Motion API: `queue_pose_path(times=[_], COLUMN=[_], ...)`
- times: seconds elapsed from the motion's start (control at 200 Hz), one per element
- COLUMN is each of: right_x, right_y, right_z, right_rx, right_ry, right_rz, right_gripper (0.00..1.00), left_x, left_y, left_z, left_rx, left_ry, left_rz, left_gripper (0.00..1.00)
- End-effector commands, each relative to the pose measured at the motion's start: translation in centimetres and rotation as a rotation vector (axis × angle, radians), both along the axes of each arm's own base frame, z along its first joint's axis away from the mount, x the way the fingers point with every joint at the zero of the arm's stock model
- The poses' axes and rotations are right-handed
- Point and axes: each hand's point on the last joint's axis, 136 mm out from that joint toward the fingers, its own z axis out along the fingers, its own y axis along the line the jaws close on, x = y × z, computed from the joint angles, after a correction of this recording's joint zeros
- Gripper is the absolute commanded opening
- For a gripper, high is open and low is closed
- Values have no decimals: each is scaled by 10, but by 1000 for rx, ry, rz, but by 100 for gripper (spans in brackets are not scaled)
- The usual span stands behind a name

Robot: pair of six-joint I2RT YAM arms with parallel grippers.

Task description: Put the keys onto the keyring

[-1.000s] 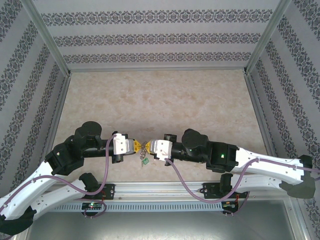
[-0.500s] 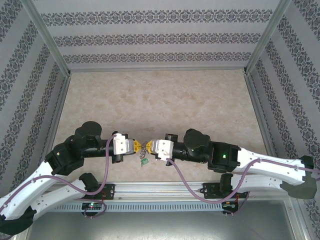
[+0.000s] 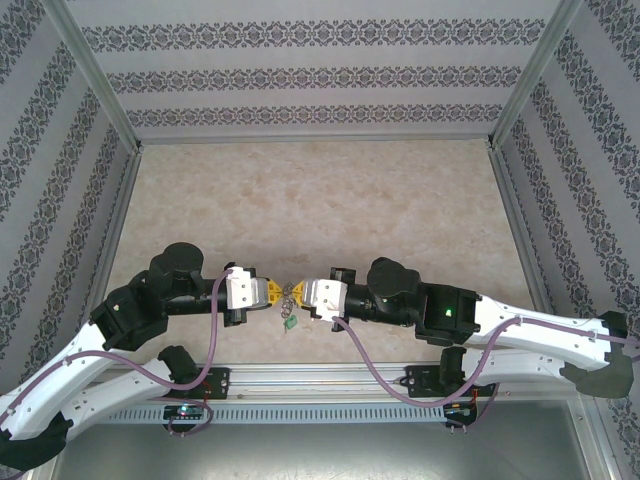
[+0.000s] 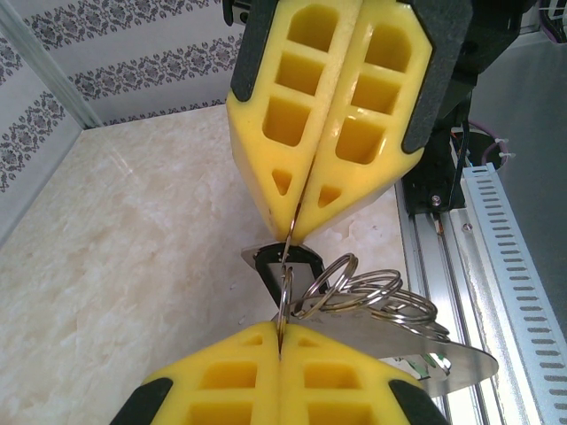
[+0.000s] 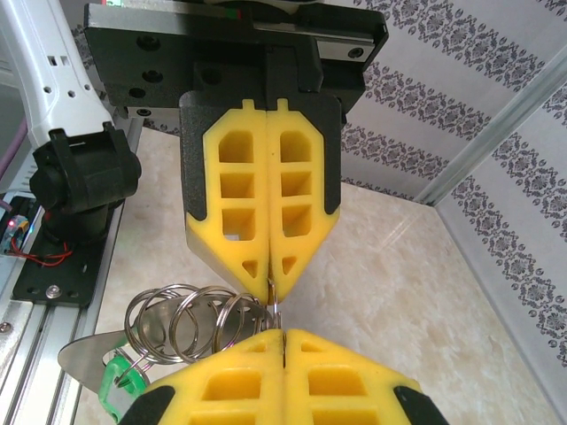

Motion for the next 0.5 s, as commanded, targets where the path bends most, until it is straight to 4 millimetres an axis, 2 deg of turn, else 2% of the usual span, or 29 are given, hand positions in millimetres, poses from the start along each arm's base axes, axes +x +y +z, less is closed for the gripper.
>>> queue_pose_path(times=[0.0, 0.28, 0.495], right_x=[-5, -6, -5], right_y=[3, 5, -1], right_z=[7, 7, 11], right_rx=[17, 20, 33], right_ry=[11, 14, 8], right_rz=[14, 20, 10], right_gripper=[0, 0, 0], left_x=[1, 1, 2], left_y=[2, 2, 2], left_z=[9, 8, 7], left_rx=[-14, -14, -11], left_ry=[-37, -37, -38], left_rz=[1, 1, 3], left_gripper=[0, 0, 0])
